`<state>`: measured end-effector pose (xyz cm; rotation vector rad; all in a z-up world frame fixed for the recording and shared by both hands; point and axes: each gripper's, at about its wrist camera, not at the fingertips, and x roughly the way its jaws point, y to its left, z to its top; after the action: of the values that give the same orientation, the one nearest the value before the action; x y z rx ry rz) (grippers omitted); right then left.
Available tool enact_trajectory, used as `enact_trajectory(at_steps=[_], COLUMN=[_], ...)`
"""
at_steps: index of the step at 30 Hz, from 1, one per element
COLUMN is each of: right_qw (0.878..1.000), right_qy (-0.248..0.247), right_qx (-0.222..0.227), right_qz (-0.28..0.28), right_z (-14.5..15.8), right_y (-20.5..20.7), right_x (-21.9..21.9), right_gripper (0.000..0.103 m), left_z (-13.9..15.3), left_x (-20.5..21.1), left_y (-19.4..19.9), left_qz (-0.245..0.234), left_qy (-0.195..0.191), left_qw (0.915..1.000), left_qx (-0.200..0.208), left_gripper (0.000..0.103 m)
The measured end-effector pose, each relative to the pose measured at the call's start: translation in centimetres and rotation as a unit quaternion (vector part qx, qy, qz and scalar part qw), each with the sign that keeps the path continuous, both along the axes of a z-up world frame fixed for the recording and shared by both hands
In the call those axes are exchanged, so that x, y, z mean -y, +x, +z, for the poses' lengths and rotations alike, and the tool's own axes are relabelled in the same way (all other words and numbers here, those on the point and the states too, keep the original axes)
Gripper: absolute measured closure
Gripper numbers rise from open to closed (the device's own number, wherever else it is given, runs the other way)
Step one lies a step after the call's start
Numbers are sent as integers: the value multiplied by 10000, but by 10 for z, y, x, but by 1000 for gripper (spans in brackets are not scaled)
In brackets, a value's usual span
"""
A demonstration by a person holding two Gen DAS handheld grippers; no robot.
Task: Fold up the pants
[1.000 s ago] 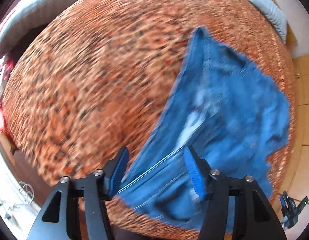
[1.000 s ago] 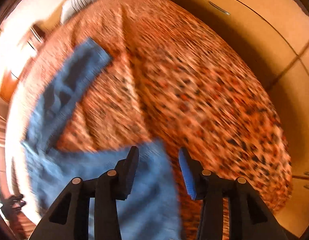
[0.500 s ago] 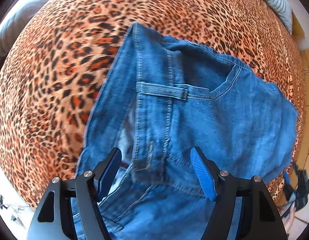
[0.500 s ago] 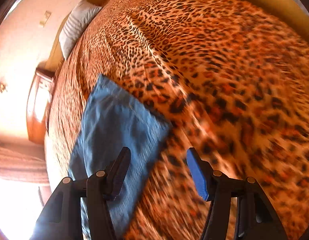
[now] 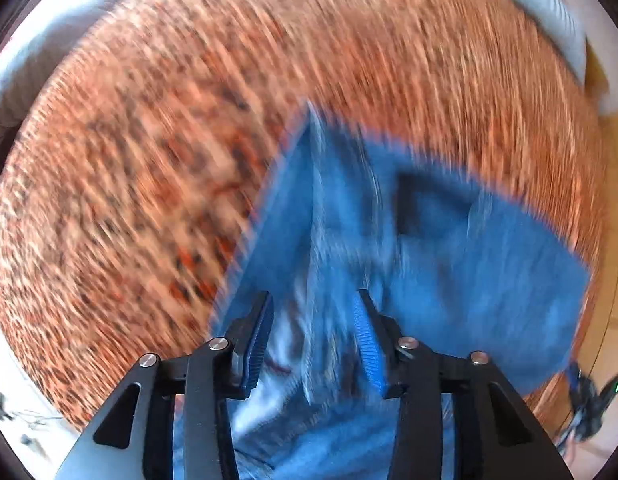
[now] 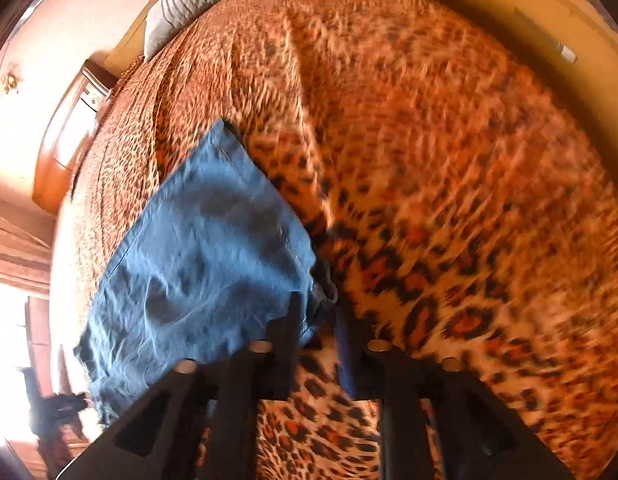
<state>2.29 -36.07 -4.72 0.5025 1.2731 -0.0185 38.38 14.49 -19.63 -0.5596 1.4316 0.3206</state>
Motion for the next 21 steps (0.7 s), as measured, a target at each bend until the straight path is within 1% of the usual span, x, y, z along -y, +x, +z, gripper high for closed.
enact_trajectory(at_steps=[1,2,3,4,6,7,10,12,14,15,18,21], right_qw=[9999,9994,9988,9985,9987,9991,9994,9993,9990,9991,9987,9977], right_qy=[20,152,231,267,312,283,276,295,325,262,199,162], right_qx=[107,273,372,401,357,311,197,145,127,122,95,-9], right_qz=[-71,-168,-236,-255,-164,-108,89,171,271,315,462,661], right_z=[9,16,21,25,28,25,16,7,4,0,-6,-16], right_y=[2,8,15,23,43,53,81,99,115,124,146,164], right_x=[4,9,11,11,7,2,-17,-26,-34,-39,-50,-66], right_gripper=[60,54,53,52,50,50,49,45,40,38,36,35], left_z=[4,7,8,7,-1,-9,-34,-44,-49,-52,-55,-54], left_x=[-11,-20,-27,-33,-39,-39,-39,-35,-32,-32,-33,-36], left_y=[9,16,23,29,42,49,67,72,78,82,98,103], left_qz=[85,192,268,312,401,433,511,481,450,456,468,530], left_qy=[-37,-92,-202,-331,-507,-593,-692,-807,-793,-786,-754,-708], left_qw=[9999,9997,9993,9988,9979,9973,9959,9949,9949,9950,9952,9952], left_qx=[72,106,160,187,100,11,-271,-363,-421,-425,-423,-415], left_gripper=[42,39,33,33,32,32,33,33,33,33,33,32])
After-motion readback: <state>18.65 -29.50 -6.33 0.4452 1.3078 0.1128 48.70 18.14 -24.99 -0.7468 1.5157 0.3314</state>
